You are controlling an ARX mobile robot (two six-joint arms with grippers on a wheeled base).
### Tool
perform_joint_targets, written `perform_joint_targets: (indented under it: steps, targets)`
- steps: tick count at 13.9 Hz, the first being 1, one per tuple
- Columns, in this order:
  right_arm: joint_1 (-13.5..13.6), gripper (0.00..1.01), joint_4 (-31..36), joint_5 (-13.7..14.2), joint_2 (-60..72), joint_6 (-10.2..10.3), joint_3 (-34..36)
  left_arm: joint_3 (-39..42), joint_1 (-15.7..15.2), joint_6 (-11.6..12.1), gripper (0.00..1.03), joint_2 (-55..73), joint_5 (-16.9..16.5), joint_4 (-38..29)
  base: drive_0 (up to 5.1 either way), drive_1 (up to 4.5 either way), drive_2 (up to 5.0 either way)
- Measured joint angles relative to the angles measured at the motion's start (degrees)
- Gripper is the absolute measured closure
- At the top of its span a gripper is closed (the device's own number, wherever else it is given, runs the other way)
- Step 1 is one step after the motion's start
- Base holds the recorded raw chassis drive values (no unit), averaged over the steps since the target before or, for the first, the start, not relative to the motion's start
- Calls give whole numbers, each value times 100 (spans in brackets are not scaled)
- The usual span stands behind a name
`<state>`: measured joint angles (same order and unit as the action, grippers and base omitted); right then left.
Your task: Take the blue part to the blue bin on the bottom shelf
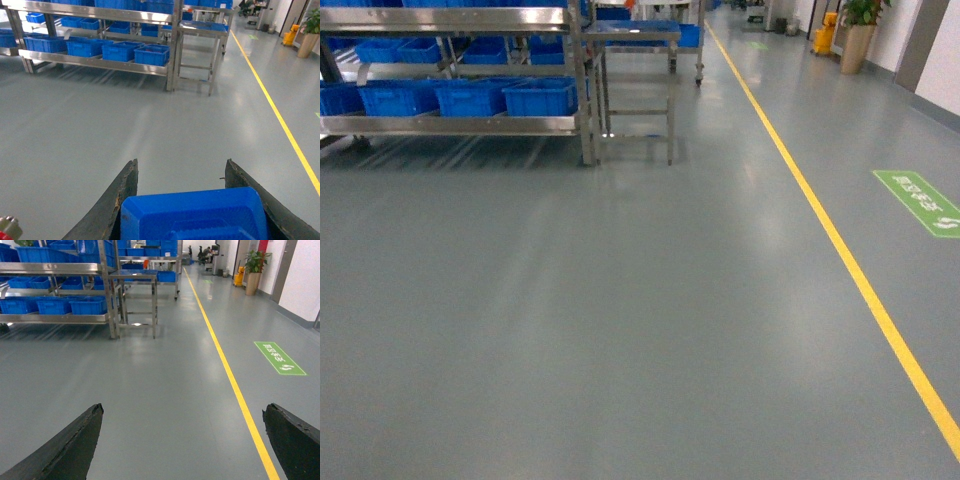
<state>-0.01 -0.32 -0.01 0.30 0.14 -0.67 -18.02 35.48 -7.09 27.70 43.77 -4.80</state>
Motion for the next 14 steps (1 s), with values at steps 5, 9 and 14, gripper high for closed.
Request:
perform_joint_targets:
  steps: [5, 9, 14]
  targets:
    - [0, 3, 2, 2, 0, 0, 0, 7, -7, 0, 59, 0, 11, -22, -2, 409, -413]
    - [0, 3, -2, 0, 0, 0, 0, 13, -7, 0, 59, 9, 9, -13, 2, 413, -408]
    - [0, 3, 7, -2, 0, 0, 0, 15, -7, 0, 59, 4, 7, -20, 6, 417, -404]
